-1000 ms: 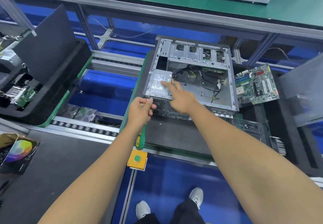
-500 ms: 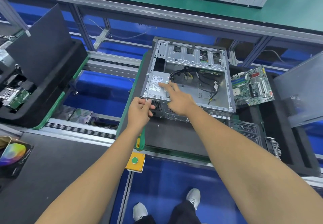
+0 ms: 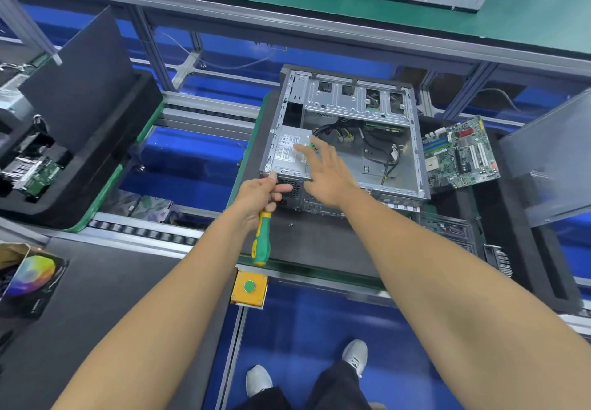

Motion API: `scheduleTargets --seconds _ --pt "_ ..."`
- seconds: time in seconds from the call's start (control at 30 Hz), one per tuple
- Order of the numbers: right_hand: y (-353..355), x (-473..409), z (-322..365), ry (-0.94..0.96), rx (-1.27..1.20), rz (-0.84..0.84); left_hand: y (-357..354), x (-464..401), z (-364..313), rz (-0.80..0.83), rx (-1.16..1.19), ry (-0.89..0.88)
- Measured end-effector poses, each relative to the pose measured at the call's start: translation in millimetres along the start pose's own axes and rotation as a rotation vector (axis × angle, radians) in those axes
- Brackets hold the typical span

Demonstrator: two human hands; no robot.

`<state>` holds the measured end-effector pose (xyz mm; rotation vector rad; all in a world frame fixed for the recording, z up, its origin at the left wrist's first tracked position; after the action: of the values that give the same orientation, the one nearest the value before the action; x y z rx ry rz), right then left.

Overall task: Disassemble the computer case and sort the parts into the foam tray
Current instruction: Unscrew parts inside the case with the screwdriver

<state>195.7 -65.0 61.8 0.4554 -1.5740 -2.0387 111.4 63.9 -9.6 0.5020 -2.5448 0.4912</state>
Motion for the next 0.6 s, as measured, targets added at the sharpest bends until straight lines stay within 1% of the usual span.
scheduleTargets --seconds 0.07,0.1,0.17,0.2,0.23,0.27,0.3,0.37,0.4,0.43,0.47,0.53,0.6 --pt "8 11 6 -0.029 0.042 -0.154 0 2 -1 0.010 0.010 0.009" --pt "11 20 12 -0.056 -0.002 -0.254 0 3 -2 0.013 0.013 0.011" --pt "7 45 26 -0.145 -0.211 -0.422 1 4 -2 0.019 0.031 0.027" --pt "-3 58 33 -0.212 -0.351 -0.468 0 3 -2 0.027 0.049 0.039" --pt "-19 69 38 -0.292 -0.505 -0.479 0 3 -1 0.037 0.066 0.052" --pt "-39 79 42 -0.374 -0.681 -0.449 0 2 0 0.047 0.071 0.063" --pt "-63 86 49 -0.460 -0.905 -0.365 1 1 1 0.054 0.060 0.073" --pt "-114 100 76 -0.641 -1.375 -0.094 3 -1 2 0.037 0.013 0.077" --pt "-133 109 94 -0.711 -1.544 0.057 4 -2 3 0.020 -0.009 0.071" --pt "-143 115 111 -0.738 -1.670 0.171 4 -3 3 0.006 -0.032 0.063" --pt "-145 117 125 -0.732 -1.781 0.233 4 -3 2 -0.003 -0.053 0.058" --pt "-137 115 136 -0.717 -1.910 0.217 5 -4 -2 -0.007 -0.078 0.047" --pt "-129 115 133 -0.749 -1.887 0.143 4 -1 -5 -0.002 -0.112 0.029"
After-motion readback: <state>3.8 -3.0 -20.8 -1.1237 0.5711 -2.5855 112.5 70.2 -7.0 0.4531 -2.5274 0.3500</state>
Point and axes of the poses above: each hand's wrist, its own x-axis away from the middle knuckle, its own y-axis out of the back of the hand, z = x × y, the point moved 10 cm from there along -x, towards the middle knuckle
